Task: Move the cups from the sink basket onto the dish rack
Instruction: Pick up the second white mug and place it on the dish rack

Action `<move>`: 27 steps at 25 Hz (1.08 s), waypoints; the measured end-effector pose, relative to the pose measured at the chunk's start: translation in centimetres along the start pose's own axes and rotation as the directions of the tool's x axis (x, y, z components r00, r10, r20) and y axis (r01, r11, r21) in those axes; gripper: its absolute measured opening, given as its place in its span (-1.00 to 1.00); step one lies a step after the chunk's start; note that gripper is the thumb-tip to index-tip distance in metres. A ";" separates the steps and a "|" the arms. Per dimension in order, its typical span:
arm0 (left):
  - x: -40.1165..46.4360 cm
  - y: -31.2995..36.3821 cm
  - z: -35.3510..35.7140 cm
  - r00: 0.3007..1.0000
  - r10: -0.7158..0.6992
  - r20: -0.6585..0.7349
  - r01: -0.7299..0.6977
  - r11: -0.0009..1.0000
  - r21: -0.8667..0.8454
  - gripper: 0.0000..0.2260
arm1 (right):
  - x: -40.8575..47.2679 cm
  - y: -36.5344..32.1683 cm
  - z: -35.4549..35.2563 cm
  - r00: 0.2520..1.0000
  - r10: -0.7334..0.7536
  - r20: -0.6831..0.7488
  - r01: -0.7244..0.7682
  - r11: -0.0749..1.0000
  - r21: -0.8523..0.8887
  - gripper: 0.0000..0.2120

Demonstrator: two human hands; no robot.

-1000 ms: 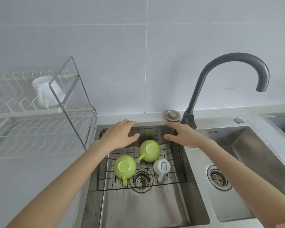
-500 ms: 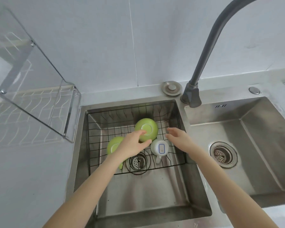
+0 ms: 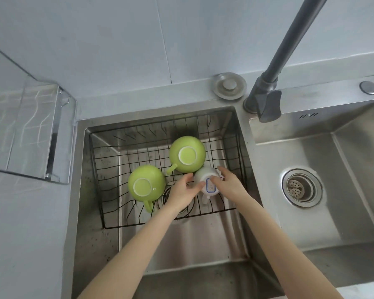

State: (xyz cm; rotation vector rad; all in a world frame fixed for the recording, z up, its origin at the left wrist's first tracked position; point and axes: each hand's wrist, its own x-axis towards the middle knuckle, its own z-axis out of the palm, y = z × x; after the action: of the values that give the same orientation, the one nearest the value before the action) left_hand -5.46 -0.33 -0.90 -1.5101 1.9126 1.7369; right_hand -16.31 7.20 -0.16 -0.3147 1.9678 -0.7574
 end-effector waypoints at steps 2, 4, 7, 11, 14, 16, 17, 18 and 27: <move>0.8 -0.4 0.4 1.000 -0.001 0.005 0.001 1.000 0.013 -0.48 | 0.4 0.4 0.4 1.000 0.016 0.017 -0.016 1.000 0.008 -0.56; 1.7 -0.8 0.7 1.000 0.008 0.002 -0.008 1.000 0.017 -0.50 | 0.8 0.8 0.8 1.000 0.020 0.015 -0.020 1.000 0.023 -0.58; 2.3 -1.3 0.7 0.999 0.002 0.034 -0.002 1.000 -0.010 -0.58 | 1.1 1.2 1.0 1.000 0.009 0.002 -0.009 0.999 0.040 -0.54; 1.8 -1.2 0.8 0.998 0.028 0.048 -0.027 0.999 -0.028 -0.64 | 1.0 1.4 1.0 1.000 -0.005 -0.008 0.006 0.999 0.049 -0.50; 1.3 -1.2 1.1 0.997 0.065 0.041 -0.064 0.998 -0.016 -0.64 | 0.4 1.3 1.0 1.000 -0.003 -0.029 0.005 0.995 0.095 -0.51; 1.0 -1.2 1.0 0.997 0.075 0.032 -0.074 0.997 -0.022 -0.65 | -0.1 1.0 1.0 0.999 -0.010 -0.048 0.014 0.996 0.088 -0.53; 0.8 -1.2 0.9 0.997 0.075 0.026 -0.074 0.997 -0.028 -0.65 | -0.4 0.9 0.9 0.998 -0.020 -0.058 0.025 0.997 0.071 -0.53; 0.5 -1.2 0.8 0.997 0.070 0.023 -0.069 0.997 -0.044 -0.65 | -0.8 0.7 0.8 0.997 -0.030 -0.066 0.034 0.998 0.056 -0.53; -3.9 -0.3 -1.3 0.999 0.018 0.049 0.000 0.938 -0.348 -0.71 | -4.9 -0.8 -0.2 0.992 -0.088 -0.095 0.079 0.993 -0.087 -0.54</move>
State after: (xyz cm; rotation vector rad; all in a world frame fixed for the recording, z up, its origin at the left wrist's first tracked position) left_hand -2.70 0.87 1.94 -1.5421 1.6523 2.1871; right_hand -14.06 9.16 3.86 -0.4185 2.0941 -0.7589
